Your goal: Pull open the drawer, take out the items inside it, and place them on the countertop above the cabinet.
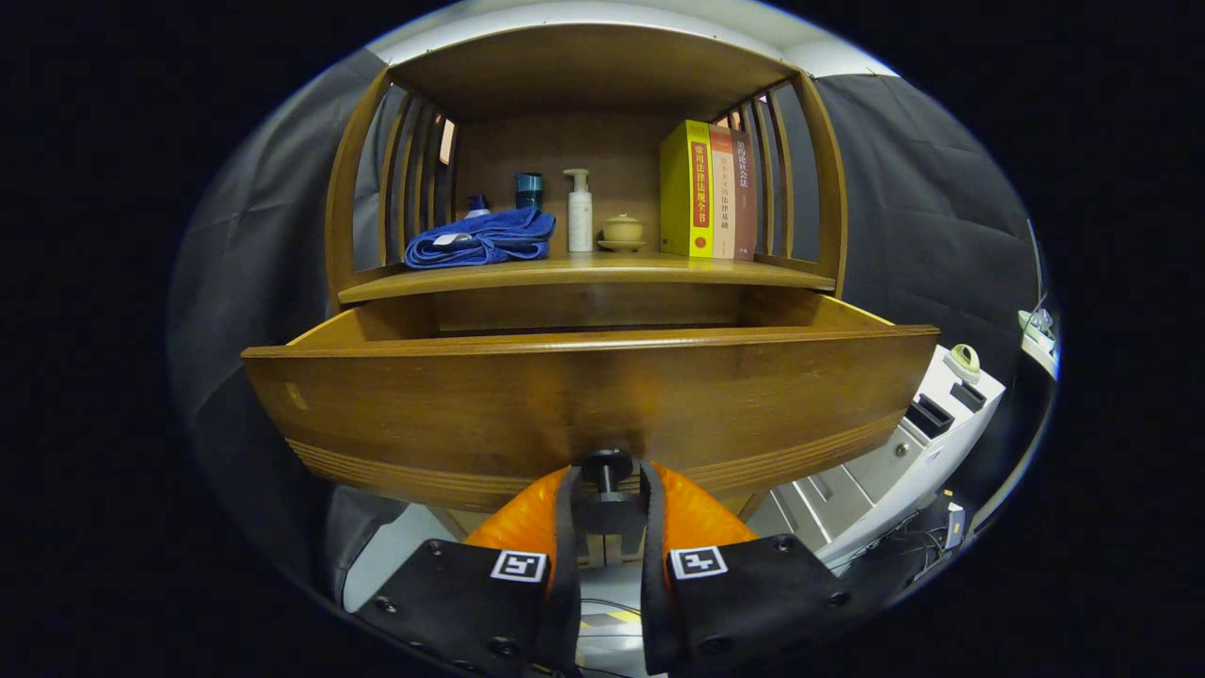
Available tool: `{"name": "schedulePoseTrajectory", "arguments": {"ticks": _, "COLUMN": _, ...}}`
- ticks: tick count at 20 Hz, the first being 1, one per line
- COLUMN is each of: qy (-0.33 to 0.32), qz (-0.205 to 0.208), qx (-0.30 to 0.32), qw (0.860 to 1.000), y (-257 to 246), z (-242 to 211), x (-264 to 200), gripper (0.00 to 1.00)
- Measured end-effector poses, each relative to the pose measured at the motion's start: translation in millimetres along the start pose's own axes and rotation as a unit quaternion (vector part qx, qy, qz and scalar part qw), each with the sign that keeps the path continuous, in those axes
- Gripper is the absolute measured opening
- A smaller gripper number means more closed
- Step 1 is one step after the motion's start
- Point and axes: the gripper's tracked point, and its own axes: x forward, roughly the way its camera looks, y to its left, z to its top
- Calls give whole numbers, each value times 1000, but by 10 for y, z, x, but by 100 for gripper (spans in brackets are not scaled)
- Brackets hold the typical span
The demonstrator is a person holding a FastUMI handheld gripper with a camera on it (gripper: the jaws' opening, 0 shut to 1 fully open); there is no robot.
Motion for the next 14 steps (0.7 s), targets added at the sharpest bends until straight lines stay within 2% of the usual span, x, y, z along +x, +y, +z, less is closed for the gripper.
{"name": "schedulePoseTrajectory", "arguments": {"ticks": 10, "qy": 3, "qz": 0, "qx": 3, "qw": 1000, "y": -55, "z": -91, "x": -378, "gripper": 34}}
{"name": "schedulePoseTrajectory", "arguments": {"ticks": 14, "qy": -3, "qz": -6, "qx": 5, "qw": 1000, "y": -70, "z": -78, "x": -391, "gripper": 34}}
